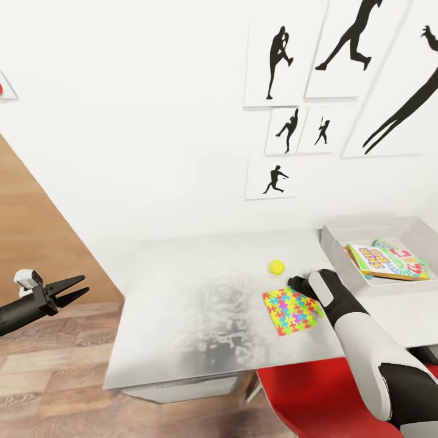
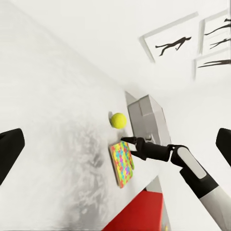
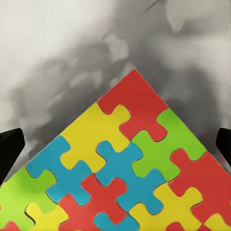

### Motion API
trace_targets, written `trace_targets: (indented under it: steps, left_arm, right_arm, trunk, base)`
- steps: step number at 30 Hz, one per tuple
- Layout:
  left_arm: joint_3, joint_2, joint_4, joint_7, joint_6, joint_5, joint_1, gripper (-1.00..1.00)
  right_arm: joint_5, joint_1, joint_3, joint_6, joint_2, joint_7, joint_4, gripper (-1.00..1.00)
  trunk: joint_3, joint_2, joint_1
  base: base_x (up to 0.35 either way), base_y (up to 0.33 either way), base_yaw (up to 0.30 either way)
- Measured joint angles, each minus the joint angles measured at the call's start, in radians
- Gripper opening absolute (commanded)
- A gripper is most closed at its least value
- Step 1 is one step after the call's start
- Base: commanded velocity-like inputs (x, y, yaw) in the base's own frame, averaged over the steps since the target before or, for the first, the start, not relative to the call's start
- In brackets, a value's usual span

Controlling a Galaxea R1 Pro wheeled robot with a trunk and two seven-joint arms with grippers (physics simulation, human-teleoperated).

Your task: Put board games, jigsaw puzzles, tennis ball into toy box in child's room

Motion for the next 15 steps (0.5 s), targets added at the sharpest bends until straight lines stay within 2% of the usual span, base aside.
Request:
trace_targets:
  steps: [8, 15]
  left_arm:
    - [0.000, 0.000, 0.000, 0.000, 0.000, -0.001, 0.000, 1.00]
    - [0.000, 0.000, 0.000, 0.000, 0.001, 0.000, 0.000, 1.00]
  right_arm:
    - [0.000, 0.000, -0.001, 0.002, -0.001, 0.000, 0.000, 1.00]
    - [0.000, 0.000, 0.000, 0.005, -0.001, 0.000, 0.000, 1.00]
  trunk:
    - [0.000, 0.000, 0.000]
    - [0.000, 0.000, 0.000]
  base:
    - [-0.060, 0.035, 0.000]
    - [-0.048, 0.100, 0.000]
